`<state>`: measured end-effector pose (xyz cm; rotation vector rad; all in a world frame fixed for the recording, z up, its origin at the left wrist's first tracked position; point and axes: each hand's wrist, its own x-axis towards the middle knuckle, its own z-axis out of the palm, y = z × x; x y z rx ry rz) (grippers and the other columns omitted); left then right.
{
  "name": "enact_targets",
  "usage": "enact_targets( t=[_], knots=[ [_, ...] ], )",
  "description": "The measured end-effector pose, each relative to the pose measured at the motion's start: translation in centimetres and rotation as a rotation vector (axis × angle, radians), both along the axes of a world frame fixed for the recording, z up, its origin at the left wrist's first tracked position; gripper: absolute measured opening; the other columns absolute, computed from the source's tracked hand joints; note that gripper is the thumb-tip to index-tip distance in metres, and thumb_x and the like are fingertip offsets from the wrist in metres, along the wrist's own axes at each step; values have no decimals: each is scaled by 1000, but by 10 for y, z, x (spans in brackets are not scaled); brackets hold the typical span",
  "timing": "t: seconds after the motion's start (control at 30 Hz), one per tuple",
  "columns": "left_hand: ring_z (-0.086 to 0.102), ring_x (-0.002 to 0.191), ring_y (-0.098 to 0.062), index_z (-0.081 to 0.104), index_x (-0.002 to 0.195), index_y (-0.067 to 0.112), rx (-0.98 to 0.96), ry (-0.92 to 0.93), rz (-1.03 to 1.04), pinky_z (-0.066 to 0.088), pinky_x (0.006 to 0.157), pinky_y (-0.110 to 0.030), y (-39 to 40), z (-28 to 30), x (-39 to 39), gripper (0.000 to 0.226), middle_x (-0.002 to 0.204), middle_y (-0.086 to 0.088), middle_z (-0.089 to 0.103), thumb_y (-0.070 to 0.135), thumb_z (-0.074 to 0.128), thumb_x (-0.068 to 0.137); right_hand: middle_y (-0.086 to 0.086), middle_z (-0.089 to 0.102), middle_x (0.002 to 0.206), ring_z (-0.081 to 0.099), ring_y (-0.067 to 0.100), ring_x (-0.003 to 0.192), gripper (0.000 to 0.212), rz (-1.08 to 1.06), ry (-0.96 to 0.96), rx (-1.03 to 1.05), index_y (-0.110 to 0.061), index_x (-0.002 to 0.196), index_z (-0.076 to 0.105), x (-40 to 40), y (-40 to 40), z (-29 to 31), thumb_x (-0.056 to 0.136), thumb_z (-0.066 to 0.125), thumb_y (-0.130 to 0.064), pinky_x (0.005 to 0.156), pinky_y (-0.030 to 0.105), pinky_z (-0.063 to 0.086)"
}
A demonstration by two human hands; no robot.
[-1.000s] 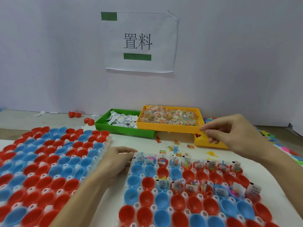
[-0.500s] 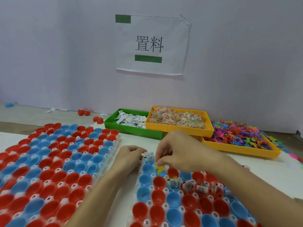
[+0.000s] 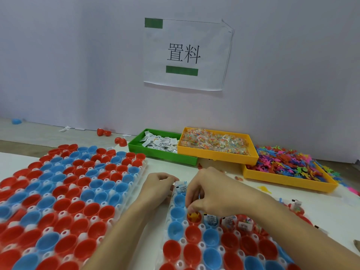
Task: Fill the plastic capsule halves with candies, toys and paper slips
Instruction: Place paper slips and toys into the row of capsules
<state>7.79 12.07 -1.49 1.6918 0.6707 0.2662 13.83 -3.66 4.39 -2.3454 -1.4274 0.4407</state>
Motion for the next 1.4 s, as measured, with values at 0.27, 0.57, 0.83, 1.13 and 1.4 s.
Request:
enact_targets(
  t=[0.27, 0.57, 0.83, 1.13, 1.4],
  knots=[
    [70, 57, -8, 72, 93, 18, -35, 2, -11, 50, 46, -18, 0, -1, 0, 22, 79, 0, 73, 16, 52, 100, -20, 68, 85, 62, -3, 78, 10, -208, -76, 196, -36, 89, 75, 37, -29, 13, 94, 69, -30, 66, 14, 46],
    [68, 54, -3, 70, 84, 22, -36, 3, -22, 47, 42, -16, -2, 0, 0, 21, 61, 13, 71, 19, 55, 100, -6, 74, 104, 62, 5, 89, 11, -545, -200, 46, -20, 96, 80, 123, -100, -9, 93, 69, -20, 74, 19, 44],
    [67, 51, -2, 71, 86, 21, -23, 10, 1, 46, 41, -15, -3, 0, 1, 24, 61, 11, 71, 21, 53, 101, -11, 69, 114, 63, 15, 99, 20, -426, -420, -253, -30, 108, 76, 120, -63, -21, 94, 64, -38, 86, 36, 54],
    [67, 51, -2, 72, 86, 21, -19, 14, 15, 46, 42, -15, -3, 0, 2, 27, 60, 11, 71, 21, 50, 102, -4, 70, 99, 65, 18, 88, 13, -382, -532, -321, -23, 96, 76, 119, -50, -22, 90, 66, -27, 77, 38, 58],
    [66, 49, -4, 73, 86, 19, -19, 3, 31, 46, 42, -16, -3, -1, 2, 26, 63, 7, 73, 21, 52, 101, -6, 68, 77, 61, 5, 70, 8, -307, -247, 144, -17, 82, 73, 95, -52, -3, 88, 72, -23, 61, 14, 46]
  ],
)
